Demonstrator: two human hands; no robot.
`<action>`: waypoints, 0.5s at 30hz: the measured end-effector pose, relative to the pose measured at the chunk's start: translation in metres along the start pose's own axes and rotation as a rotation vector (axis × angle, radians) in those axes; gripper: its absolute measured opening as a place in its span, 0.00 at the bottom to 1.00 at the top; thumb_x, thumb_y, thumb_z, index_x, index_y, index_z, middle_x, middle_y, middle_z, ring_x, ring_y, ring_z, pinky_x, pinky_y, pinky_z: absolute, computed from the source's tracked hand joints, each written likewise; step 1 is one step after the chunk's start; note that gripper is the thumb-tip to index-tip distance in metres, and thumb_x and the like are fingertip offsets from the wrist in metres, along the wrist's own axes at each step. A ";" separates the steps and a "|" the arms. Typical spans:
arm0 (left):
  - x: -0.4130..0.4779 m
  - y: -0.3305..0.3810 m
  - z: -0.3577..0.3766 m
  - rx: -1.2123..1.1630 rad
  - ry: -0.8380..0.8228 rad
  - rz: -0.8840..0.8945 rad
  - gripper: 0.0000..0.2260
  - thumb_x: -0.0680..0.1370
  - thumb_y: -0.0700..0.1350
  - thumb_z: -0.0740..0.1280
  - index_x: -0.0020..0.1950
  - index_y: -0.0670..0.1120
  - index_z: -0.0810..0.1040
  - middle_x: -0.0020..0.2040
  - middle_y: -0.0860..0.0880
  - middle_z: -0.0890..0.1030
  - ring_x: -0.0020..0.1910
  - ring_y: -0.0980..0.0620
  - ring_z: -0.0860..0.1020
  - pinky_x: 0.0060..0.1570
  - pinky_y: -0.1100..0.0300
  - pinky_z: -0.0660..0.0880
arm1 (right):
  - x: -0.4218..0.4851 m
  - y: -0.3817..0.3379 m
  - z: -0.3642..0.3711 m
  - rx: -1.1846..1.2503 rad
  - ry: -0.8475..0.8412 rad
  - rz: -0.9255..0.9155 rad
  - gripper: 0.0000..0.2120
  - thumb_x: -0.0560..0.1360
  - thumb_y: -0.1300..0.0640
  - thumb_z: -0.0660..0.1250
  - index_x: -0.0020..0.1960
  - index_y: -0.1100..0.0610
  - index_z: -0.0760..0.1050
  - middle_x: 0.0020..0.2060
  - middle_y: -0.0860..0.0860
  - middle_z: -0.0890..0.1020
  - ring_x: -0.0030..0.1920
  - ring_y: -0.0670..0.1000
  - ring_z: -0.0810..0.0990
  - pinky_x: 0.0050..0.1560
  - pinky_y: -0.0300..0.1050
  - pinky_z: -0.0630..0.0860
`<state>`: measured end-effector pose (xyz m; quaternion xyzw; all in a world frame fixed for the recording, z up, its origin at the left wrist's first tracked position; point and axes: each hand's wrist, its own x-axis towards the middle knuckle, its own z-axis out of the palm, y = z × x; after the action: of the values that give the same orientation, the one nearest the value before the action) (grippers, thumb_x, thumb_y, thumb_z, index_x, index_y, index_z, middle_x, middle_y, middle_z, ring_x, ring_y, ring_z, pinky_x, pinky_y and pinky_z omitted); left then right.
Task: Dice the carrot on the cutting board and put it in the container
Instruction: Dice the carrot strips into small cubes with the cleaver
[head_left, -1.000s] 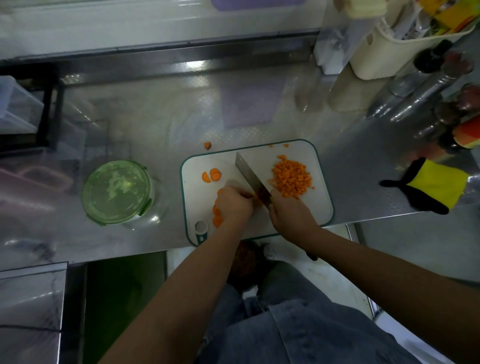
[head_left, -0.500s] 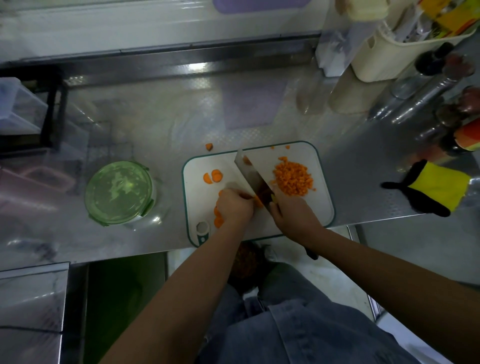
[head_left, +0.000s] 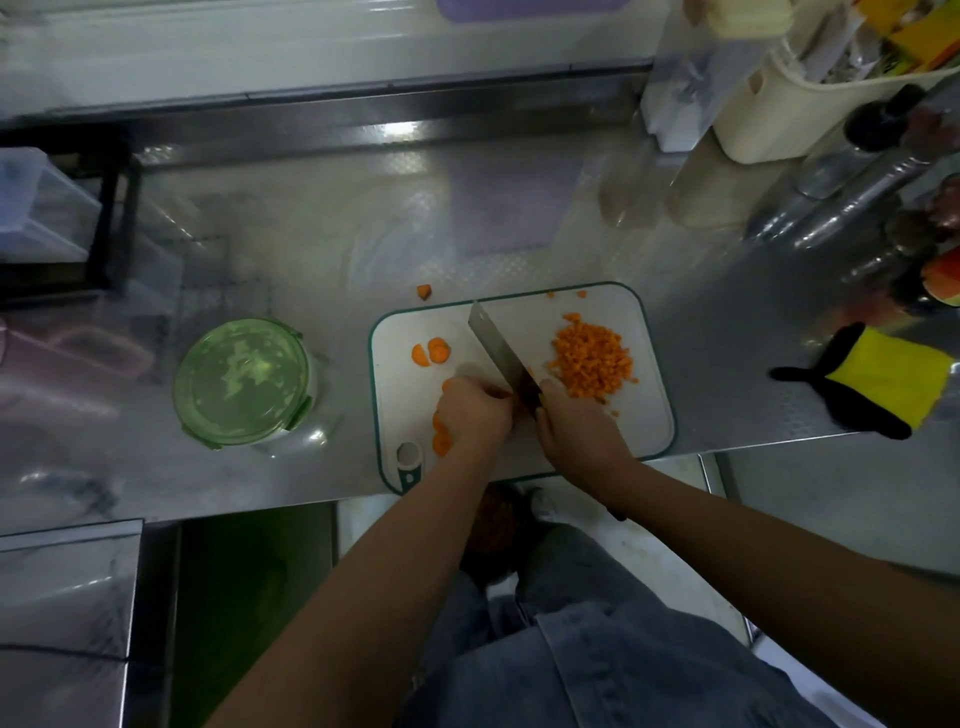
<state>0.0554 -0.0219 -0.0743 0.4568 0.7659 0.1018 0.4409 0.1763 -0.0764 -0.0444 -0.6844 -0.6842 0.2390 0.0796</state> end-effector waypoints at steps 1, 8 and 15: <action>0.000 -0.001 0.000 0.008 0.007 -0.002 0.13 0.66 0.57 0.73 0.40 0.48 0.85 0.36 0.48 0.83 0.37 0.49 0.82 0.38 0.58 0.79 | 0.001 0.001 0.000 0.011 0.012 -0.004 0.16 0.80 0.58 0.57 0.66 0.61 0.66 0.42 0.60 0.79 0.39 0.61 0.78 0.33 0.44 0.61; -0.002 0.001 0.000 0.033 0.034 -0.005 0.10 0.69 0.53 0.74 0.41 0.47 0.86 0.38 0.49 0.84 0.38 0.50 0.81 0.35 0.62 0.73 | 0.004 0.004 -0.007 0.073 0.046 -0.019 0.16 0.80 0.57 0.58 0.65 0.63 0.67 0.37 0.59 0.79 0.35 0.59 0.77 0.33 0.52 0.72; -0.002 0.001 -0.001 0.046 0.033 0.003 0.11 0.69 0.53 0.73 0.42 0.46 0.85 0.41 0.46 0.83 0.40 0.47 0.81 0.36 0.60 0.73 | -0.004 0.007 -0.007 0.004 -0.009 -0.044 0.14 0.80 0.56 0.57 0.63 0.60 0.67 0.38 0.58 0.79 0.34 0.58 0.76 0.31 0.46 0.65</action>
<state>0.0557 -0.0228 -0.0725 0.4662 0.7745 0.0926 0.4174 0.1854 -0.0790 -0.0408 -0.6678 -0.6991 0.2416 0.0831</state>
